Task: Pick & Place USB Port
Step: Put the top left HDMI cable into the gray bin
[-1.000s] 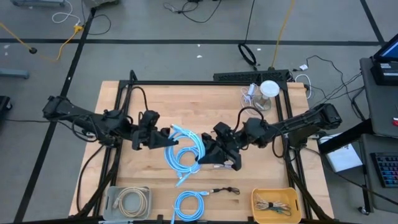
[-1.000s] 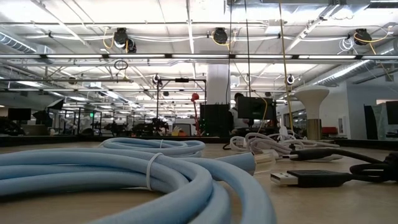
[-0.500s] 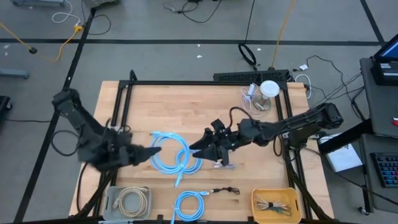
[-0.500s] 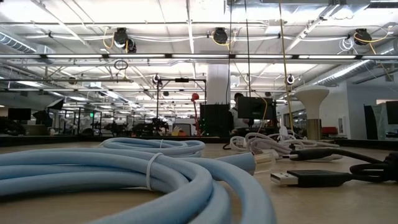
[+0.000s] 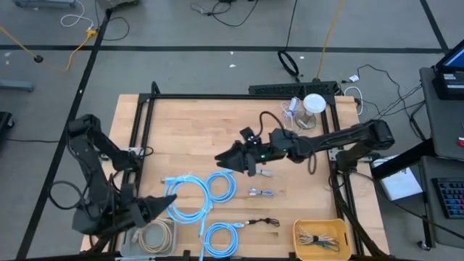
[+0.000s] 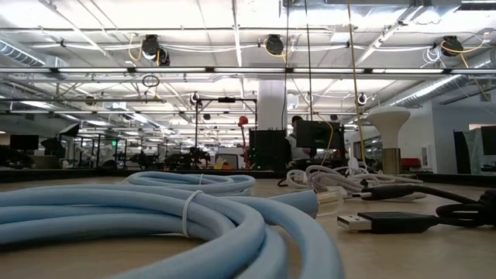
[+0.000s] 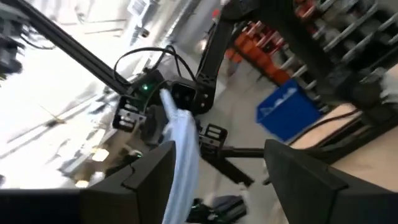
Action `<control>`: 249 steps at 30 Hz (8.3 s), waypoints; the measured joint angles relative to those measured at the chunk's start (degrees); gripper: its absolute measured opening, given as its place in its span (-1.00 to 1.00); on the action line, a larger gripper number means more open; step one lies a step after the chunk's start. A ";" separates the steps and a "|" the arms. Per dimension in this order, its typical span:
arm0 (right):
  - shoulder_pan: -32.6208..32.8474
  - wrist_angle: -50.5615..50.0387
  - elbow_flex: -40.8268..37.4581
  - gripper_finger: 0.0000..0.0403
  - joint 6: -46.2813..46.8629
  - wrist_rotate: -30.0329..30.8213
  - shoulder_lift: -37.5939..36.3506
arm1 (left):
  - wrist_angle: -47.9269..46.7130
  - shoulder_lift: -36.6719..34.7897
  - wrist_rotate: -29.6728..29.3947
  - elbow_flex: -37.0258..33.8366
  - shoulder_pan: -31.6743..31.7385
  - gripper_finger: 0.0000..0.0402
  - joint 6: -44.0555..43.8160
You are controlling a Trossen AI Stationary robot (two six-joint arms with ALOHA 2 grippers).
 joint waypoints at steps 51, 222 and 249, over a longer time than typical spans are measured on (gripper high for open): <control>5.11 1.83 8.11 -0.87 8.46 -19.05 10.43 | -6.46 -5.84 -0.94 2.40 -14.02 -0.12 11.39; 8.47 -46.82 38.14 -0.15 -15.45 -11.55 14.56 | -71.08 -10.42 68.61 -19.91 -10.64 0.09 -65.67; 8.47 -46.90 38.14 -0.15 -15.04 -11.62 14.58 | -69.67 -10.51 69.22 -19.80 -10.56 0.29 -65.72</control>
